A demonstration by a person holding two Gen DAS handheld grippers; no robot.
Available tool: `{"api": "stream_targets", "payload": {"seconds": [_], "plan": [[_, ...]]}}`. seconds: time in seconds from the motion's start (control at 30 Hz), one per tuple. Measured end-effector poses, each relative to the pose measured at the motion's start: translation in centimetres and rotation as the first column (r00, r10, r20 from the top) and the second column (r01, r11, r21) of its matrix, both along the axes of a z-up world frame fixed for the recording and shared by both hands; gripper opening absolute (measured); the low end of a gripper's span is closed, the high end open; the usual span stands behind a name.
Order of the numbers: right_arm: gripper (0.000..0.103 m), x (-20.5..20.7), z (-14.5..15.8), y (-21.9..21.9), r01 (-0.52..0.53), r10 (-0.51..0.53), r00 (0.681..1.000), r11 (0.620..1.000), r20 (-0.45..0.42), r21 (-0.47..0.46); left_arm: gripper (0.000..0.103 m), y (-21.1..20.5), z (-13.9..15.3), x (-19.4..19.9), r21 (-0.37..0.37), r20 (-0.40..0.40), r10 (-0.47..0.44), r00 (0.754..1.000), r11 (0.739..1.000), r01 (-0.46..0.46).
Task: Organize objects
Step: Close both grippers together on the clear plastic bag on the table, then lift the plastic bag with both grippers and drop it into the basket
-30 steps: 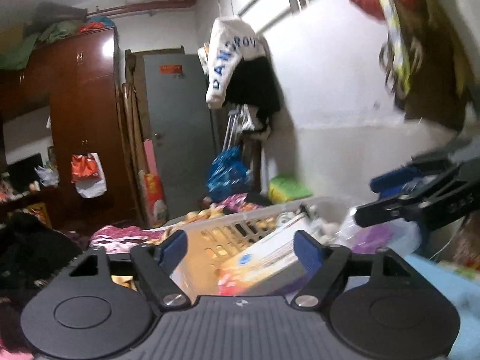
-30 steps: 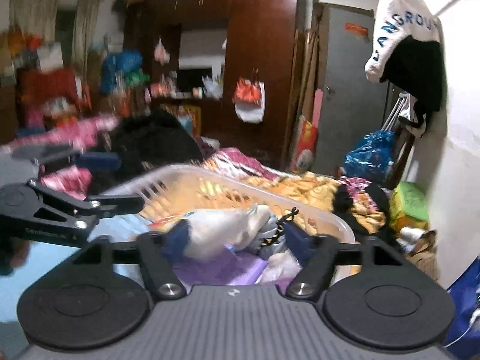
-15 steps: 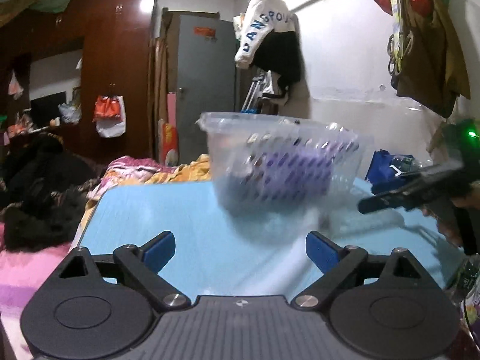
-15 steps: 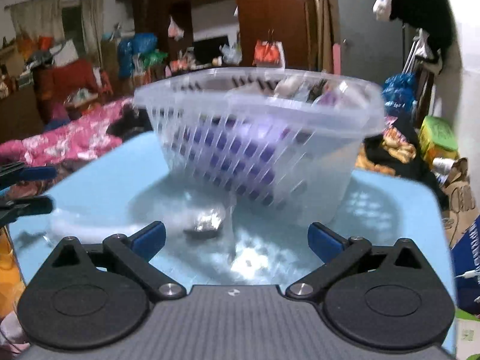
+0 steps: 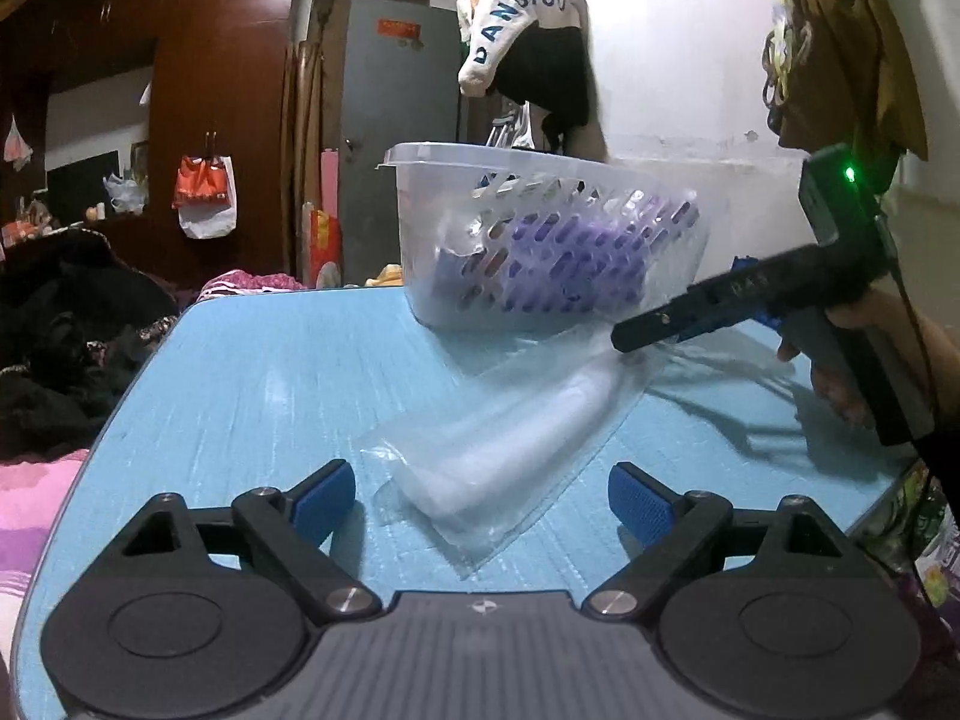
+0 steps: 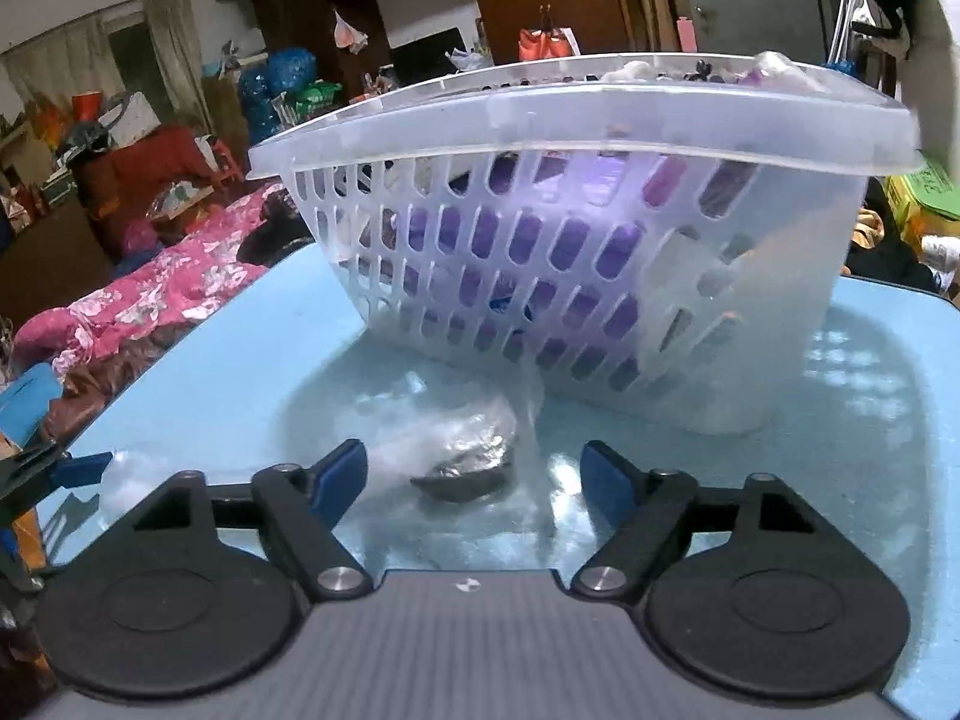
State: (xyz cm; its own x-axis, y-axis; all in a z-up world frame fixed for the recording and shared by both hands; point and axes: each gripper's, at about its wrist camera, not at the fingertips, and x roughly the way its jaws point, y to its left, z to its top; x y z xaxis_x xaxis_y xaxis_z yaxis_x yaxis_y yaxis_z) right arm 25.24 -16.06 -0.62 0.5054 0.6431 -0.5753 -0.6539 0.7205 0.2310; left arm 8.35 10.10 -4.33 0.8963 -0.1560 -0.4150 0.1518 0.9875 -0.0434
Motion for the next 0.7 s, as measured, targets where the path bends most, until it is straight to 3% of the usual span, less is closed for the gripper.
{"api": "stream_targets", "payload": {"seconds": [0.1, 0.2, 0.27, 0.33, 0.5, 0.7], "plan": [[0.064, -0.3, 0.0, 0.5, -0.004, 0.004, 1.000, 1.000, 0.017, -0.018, 0.089, -0.4, -0.2, 0.1, 0.011, 0.008, 0.001, 1.000, 1.000, -0.001], [0.052, -0.9, 0.0, 0.9, -0.003, 0.005, 0.999, 0.999, 0.044, -0.047, 0.073, -1.0, -0.4, 0.1, 0.070, 0.027, 0.017, 0.999, 0.997, -0.019], [0.041, -1.2, 0.1, 0.9, -0.006, 0.008, 0.999, 0.999, 0.050, -0.048, 0.062, -1.0, -0.4, 0.1, 0.071, 0.036, 0.015, 0.999, 0.997, -0.018], [0.036, -1.6, 0.0, 0.9, -0.014, 0.017, 0.998, 0.999, 0.059, -0.049, 0.049, -1.0, -0.2, 0.1, 0.078, 0.039, 0.023, 0.999, 0.997, -0.025], [0.024, -3.0, 0.4, 0.5, -0.023, 0.028, 0.995, 0.998, 0.094, -0.051, 0.037, -1.2, -0.2, -0.2, 0.098, 0.059, 0.014, 0.998, 0.995, -0.020], [0.020, -4.7, 1.0, 0.1, -0.037, 0.042, 0.990, 0.999, 0.131, -0.040, 0.024, -1.3, 0.2, -0.6, 0.103, 0.091, 0.000, 0.996, 0.995, -0.009]]}}
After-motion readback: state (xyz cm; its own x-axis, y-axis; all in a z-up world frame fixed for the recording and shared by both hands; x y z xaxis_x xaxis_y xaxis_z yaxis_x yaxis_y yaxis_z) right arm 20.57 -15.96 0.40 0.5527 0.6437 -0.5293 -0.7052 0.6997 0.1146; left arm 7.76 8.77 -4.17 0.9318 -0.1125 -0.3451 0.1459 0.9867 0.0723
